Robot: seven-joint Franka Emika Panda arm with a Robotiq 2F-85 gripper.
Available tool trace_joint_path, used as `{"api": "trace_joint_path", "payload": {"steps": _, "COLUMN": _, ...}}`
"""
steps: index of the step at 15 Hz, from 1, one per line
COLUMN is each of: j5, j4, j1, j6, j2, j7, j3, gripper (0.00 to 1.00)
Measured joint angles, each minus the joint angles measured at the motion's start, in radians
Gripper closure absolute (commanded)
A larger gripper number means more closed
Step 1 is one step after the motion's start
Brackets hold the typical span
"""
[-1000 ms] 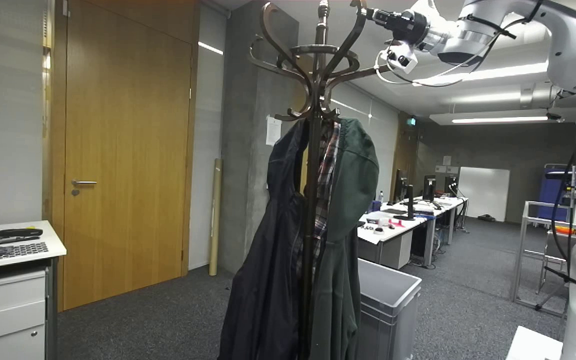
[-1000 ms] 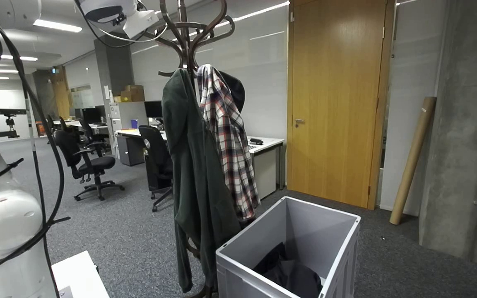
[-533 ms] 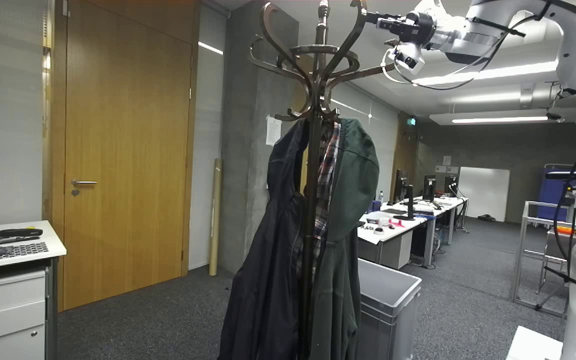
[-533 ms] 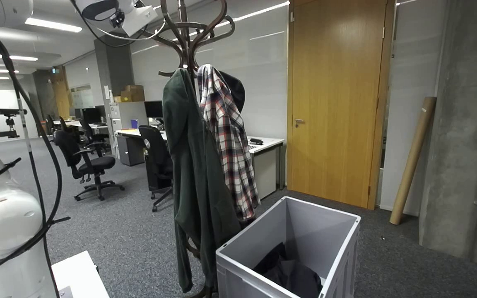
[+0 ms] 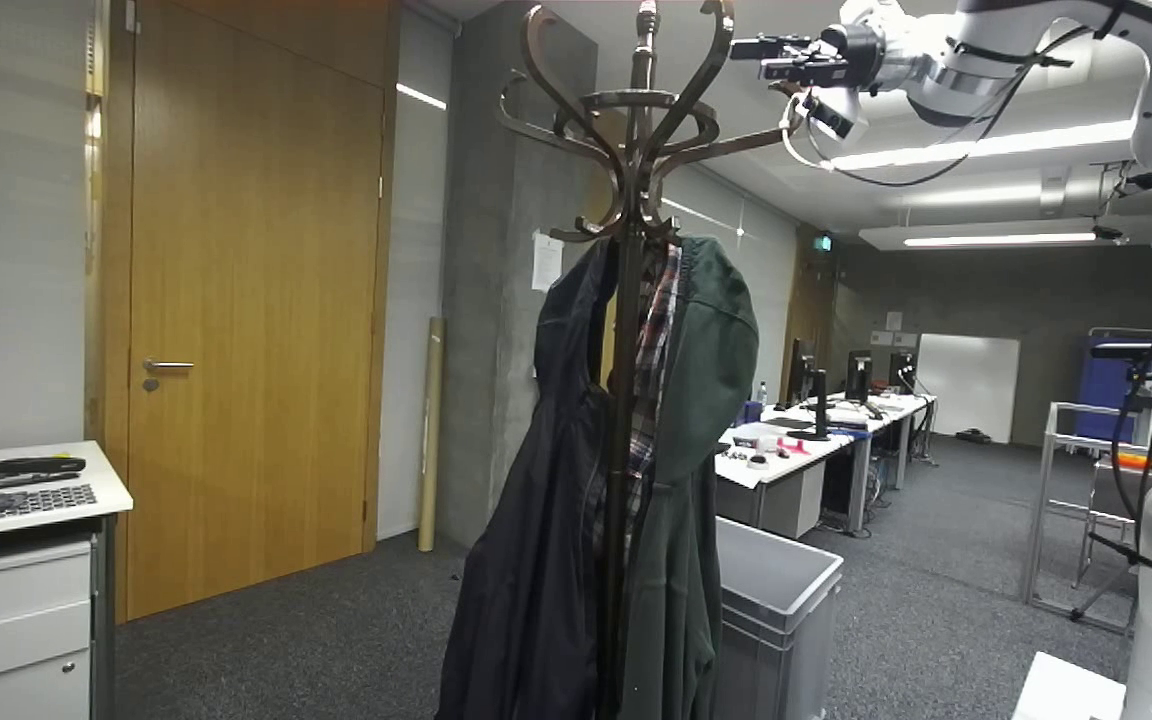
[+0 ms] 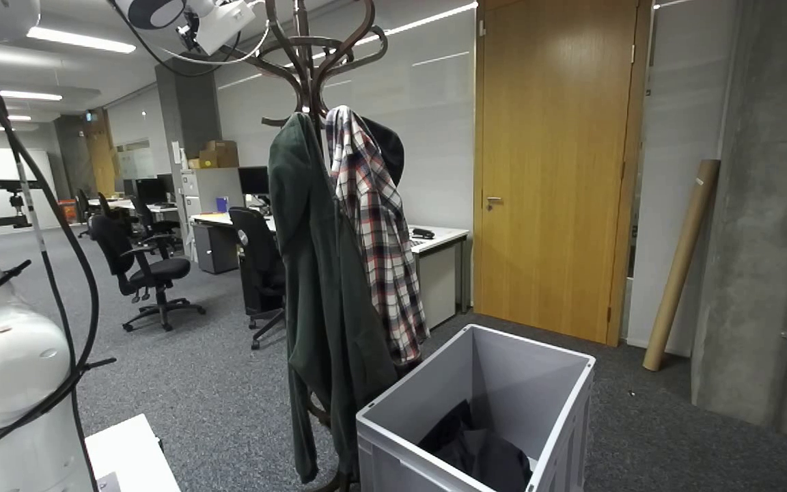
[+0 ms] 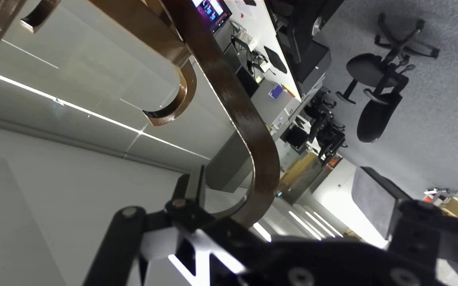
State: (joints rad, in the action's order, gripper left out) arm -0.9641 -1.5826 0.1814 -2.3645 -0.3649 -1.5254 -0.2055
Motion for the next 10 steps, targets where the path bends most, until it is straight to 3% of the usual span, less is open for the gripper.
{"api": "trace_joint_path", "payload": {"steps": 10, "j5": 0.266, "j4": -0.016, "j1": 0.009, "j6": 0.058, "j2": -0.068, "j7": 0.215, "j3": 0.031, "gripper": 0.0}}
